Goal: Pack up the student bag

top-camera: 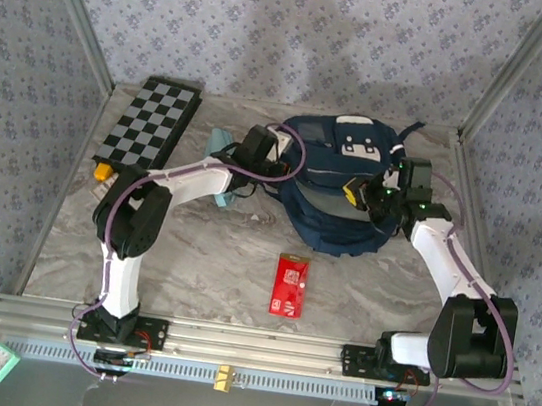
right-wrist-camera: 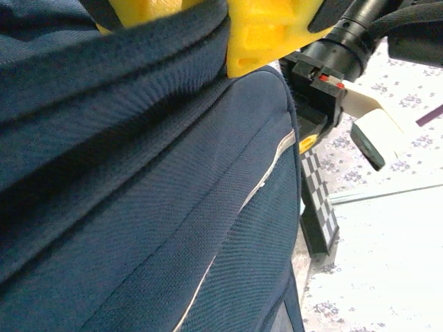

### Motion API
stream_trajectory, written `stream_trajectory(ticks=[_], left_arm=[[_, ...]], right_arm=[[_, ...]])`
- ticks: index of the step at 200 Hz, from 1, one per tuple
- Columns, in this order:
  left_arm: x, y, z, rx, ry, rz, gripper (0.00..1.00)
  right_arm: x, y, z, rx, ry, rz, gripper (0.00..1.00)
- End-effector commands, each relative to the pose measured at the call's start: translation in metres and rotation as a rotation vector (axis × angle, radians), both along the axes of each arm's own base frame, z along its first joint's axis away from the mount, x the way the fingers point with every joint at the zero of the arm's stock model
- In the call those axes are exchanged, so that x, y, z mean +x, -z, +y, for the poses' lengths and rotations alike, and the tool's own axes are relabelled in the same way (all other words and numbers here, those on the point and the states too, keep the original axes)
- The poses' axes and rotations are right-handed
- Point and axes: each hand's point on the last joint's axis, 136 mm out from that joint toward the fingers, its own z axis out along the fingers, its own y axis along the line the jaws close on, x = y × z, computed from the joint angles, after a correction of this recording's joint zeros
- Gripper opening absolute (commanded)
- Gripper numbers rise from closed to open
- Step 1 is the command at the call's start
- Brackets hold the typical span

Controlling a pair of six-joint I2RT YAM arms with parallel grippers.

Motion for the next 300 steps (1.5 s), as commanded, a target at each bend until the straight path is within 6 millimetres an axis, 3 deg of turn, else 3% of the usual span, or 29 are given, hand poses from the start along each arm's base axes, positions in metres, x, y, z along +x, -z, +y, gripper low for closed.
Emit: stream_trajectory(ticks=[1, 26, 55, 79, 109, 129, 131, 139, 172, 211, 237, 300], left_arm=[[0.017, -0.013, 0.051, 0.059, -0.168, -0.024, 0.02], [-0.001, -0.024, 0.053, 0.026, -0.153, 0.016, 0.2], [-0.035, -0.044, 0.064, -0.069, -0.18, 0.065, 0.38], [-0.064, -0.05, 0.086, -0.1, -0.235, 0.097, 0.46], [-0.096, -0.051, 0.123, -0.085, -0.33, 0.128, 0.5], [-0.113, -0.049, 0.152, -0.051, -0.416, 0.151, 0.52], [-0.115, -0.049, 0.154, -0.052, -0.42, 0.153, 0.52], [-0.121, -0.047, 0.162, -0.056, -0.434, 0.154, 0.54], [-0.141, -0.035, 0.201, -0.064, -0.554, 0.192, 0.6], [-0.156, -0.024, 0.235, -0.084, -0.667, 0.214, 0.62], [-0.161, -0.018, 0.252, -0.108, -0.739, 0.229, 0.62], [-0.16, -0.018, 0.257, -0.129, -0.75, 0.231, 0.62]], right_arm=[[0.005, -0.004, -0.005, -0.085, -0.013, -0.048, 0.06], [-0.003, -0.013, -0.003, -0.147, -0.057, -0.086, 0.28], [-0.031, -0.02, 0.0, -0.286, -0.114, -0.12, 0.51], [-0.051, -0.015, 0.029, -0.36, -0.256, -0.142, 0.63], [-0.059, -0.002, 0.078, -0.503, -0.418, -0.176, 0.69], [-0.054, 0.008, 0.117, -0.616, -0.526, -0.253, 0.71], [-0.05, 0.0, 0.123, -0.618, -0.528, -0.28, 0.71], [-0.044, 0.001, 0.138, -0.657, -0.557, -0.31, 0.72], [-0.022, 0.02, 0.206, -0.743, -0.667, -0.401, 0.75], [-0.001, 0.047, 0.262, -0.784, -0.719, -0.437, 0.78], [0.014, 0.066, 0.282, -0.832, -0.721, -0.441, 0.8], [0.059, 0.096, 0.303, -0.837, -0.695, -0.421, 0.8]])
